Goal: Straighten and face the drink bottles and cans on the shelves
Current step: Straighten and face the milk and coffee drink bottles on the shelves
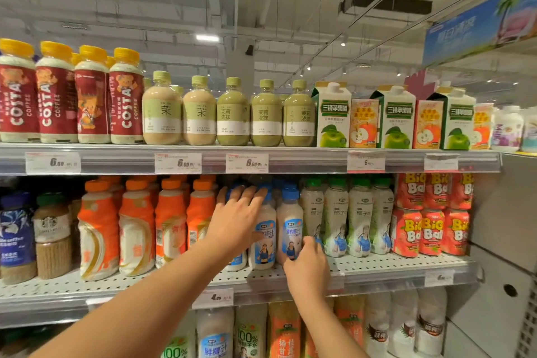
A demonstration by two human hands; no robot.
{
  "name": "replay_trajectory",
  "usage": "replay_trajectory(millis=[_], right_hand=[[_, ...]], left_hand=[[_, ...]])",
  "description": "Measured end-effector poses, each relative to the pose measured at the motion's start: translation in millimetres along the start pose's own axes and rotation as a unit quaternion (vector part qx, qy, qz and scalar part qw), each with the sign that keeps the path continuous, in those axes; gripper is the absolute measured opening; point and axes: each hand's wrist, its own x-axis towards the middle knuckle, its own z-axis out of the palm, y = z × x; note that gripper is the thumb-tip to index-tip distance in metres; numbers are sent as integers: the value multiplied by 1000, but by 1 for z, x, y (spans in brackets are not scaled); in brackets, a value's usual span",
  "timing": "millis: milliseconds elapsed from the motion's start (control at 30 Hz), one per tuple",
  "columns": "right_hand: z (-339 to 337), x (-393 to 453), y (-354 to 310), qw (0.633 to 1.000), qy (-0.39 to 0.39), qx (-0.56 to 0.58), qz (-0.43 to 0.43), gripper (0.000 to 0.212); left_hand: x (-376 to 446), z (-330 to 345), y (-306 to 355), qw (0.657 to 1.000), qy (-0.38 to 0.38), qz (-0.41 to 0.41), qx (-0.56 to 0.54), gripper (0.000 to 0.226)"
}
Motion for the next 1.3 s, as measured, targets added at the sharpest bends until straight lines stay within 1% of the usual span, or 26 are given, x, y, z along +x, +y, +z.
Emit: replay_trajectory(millis=[133, 200, 367, 500, 567, 600, 633, 667, 700, 767, 833, 900, 967, 1067, 1167, 1300], right_hand=[[4, -7, 0, 999, 44, 16, -16, 52], [4, -9, 3, 998, 48, 29, -23, 53], [-4, -8, 3, 1000, -2, 23, -17, 50], [-21, -4, 11, 996, -67, 34, -45, 48], [-42, 2, 22, 993, -74, 42, -76, 45], [-57, 7, 27, 992, -69, 48, -95, 37], [-75, 13, 31, 991, -57, 47, -114, 24], [-94, 20, 35, 990, -37, 42, -130, 11], [-115, 30, 38, 989, -9, 41, -145, 4], [-157, 52, 43, 983, 54, 52, -167, 11], [-200, 77, 44, 975, 108, 55, -186, 11], [-240, 104, 42, 963, 163, 41, -209, 7], [-277, 135, 40, 952, 210, 20, -220, 7], [-322, 187, 36, 950, 227, -24, -214, 31], [-350, 233, 31, 954, 206, -85, -200, 54], [-360, 278, 32, 968, 147, -129, -155, 59]], left_hand=[[2, 0, -2, 1000, 4, -4, 1, 108], [3, 1, -4, 1000, 2, -5, -3, 108], [4, 5, -10, 1000, -9, -4, -29, 109], [-1, -5, -2, 1000, -15, 10, 5, 105], [-5, -20, 11, 999, 6, 53, 13, 94], [-6, -30, 20, 996, 24, 86, 14, 84], [-6, -39, 29, 992, 51, 118, 7, 72], [-4, -48, 40, 986, 81, 143, -9, 58], [-2, -58, 51, 982, 99, 161, -27, 45], [8, -78, 74, 971, 134, 192, -42, 24], [24, -95, 95, 959, 174, 218, -53, 15], [46, -113, 111, 945, 217, 239, -57, 14], [71, -128, 123, 933, 254, 250, -47, 20], [110, -152, 138, 934, 276, 223, -27, 37], [148, -171, 148, 957, 239, 167, 0, 51], [187, -178, 156, 979, 163, 120, 29, 59]])
